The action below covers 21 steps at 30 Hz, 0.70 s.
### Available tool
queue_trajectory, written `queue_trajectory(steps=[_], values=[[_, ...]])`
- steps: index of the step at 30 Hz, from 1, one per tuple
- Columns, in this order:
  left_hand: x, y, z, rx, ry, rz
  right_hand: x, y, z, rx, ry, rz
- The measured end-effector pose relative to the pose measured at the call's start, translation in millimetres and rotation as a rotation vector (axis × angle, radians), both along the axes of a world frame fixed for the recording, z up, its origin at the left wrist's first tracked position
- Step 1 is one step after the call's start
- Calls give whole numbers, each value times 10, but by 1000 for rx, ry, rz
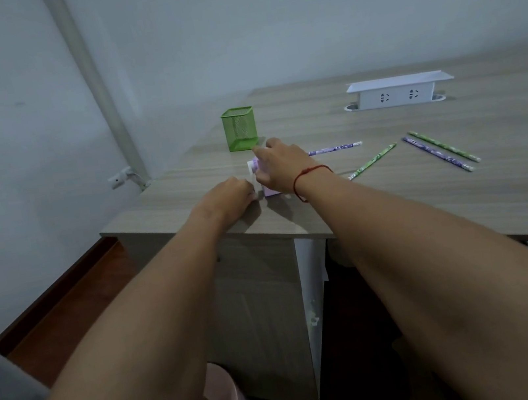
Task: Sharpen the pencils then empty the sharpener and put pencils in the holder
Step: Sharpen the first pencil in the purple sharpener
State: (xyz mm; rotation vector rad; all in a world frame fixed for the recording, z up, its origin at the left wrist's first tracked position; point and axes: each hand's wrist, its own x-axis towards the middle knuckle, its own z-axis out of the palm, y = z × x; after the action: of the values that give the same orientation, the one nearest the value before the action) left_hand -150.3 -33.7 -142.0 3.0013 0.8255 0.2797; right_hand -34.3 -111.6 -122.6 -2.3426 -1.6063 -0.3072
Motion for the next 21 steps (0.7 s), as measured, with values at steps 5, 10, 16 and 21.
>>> queue_trajectory(steps=[5,10,16,21], values=[[3,48,-9,111,72,-74,11,17,-45,35,-25,1],[57,201,76,223,166,-154,42,42,-77,48,-62,15],[122,350,227,301,159,-126,24,60,-82,18,-64,46],[257,309,469,337,48,-151,110,37,21,-9,-76,27]])
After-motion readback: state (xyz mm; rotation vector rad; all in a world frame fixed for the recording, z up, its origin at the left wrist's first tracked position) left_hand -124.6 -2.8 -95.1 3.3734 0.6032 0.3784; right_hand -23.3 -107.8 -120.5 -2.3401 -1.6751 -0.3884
